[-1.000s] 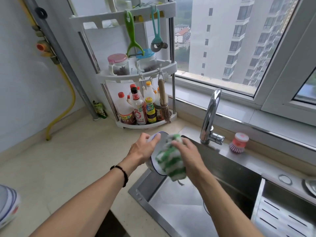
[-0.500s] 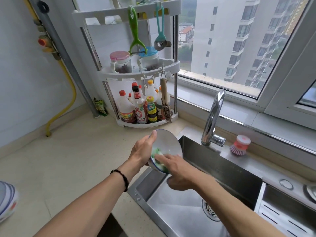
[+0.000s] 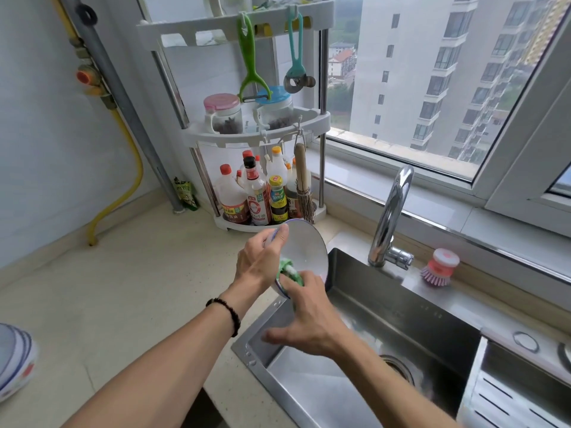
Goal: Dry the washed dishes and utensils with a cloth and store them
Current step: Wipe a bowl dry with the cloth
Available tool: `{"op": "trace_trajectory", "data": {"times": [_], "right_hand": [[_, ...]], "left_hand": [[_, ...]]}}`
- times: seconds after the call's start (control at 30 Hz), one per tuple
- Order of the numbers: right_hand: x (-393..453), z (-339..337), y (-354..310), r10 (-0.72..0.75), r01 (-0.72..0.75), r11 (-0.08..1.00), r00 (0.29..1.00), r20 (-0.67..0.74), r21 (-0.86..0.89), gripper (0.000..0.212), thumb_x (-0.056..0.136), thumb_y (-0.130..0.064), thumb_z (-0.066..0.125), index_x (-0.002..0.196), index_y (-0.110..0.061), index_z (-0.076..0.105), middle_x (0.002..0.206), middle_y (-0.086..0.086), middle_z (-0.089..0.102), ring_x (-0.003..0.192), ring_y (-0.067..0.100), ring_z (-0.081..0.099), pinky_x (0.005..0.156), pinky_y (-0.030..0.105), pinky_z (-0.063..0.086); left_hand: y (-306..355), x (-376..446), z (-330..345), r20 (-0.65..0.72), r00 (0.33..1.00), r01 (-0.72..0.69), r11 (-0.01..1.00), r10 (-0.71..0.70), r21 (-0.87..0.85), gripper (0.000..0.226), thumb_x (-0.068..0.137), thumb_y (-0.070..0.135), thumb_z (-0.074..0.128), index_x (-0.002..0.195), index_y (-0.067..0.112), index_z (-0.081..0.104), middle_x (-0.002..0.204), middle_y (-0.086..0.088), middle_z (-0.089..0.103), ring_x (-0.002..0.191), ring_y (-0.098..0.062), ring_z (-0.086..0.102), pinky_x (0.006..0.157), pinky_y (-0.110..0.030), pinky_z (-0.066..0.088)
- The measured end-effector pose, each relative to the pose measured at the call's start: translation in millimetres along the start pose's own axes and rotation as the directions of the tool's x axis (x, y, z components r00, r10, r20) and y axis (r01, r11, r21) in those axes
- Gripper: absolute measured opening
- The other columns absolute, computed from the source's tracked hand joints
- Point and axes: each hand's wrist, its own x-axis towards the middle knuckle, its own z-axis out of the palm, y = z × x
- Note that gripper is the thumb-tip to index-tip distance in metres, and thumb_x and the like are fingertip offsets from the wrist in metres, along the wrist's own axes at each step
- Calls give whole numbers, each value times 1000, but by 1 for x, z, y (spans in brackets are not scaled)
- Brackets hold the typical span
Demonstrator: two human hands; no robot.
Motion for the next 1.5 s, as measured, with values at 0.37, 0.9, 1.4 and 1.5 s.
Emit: {"op": "trace_trajectory", "data": {"times": [0.37, 0.9, 1.4, 1.5], "right_hand": [[-5, 3, 0, -5, 1, 962, 1000, -13, -273, 72, 75, -47, 69, 141, -34, 43, 150, -2, 29, 144, 21, 22, 120, 54, -2], [-11, -28, 7, -138, 70, 848, 986, -91, -525, 22, 79, -25, 64, 101, -21, 60, 119, 6, 48, 109, 26, 39, 86, 38, 28], [-3, -21, -19, -274, 111, 802, 941, -197, -586, 27, 47, -6, 87, 64, -12, 67, 66, 6, 52, 51, 23, 51, 44, 30, 41], [-1, -20, -46, -143, 60, 921, 971, -191, -386, 23, 67, -8, 81, 87, -12, 70, 85, 8, 55, 59, 30, 57, 50, 33, 39]], "left_hand": [[-3, -4, -6, 30, 999, -46, 995, 43, 90, 50, 99, 58, 45, 74, 18, 60, 71, 2, 59, 73, -19, 54, 64, -33, 37], [12, -15, -4, 87, 996, -31, 1000, 31, -2, 56, 100, 60, 41, 79, 13, 63, 77, -5, 64, 74, -21, 55, 62, -31, 35], [-14, -21, -29, 360, 924, 267, 890, -127, -370, 41, 83, 34, 67, 117, 10, 65, 98, -9, 72, 81, -20, 69, 61, -27, 53], [-21, -29, -5, 156, 982, 178, 809, -108, -561, 27, 79, 29, 63, 95, 7, 67, 85, -8, 67, 70, -16, 64, 59, -27, 50]]}}
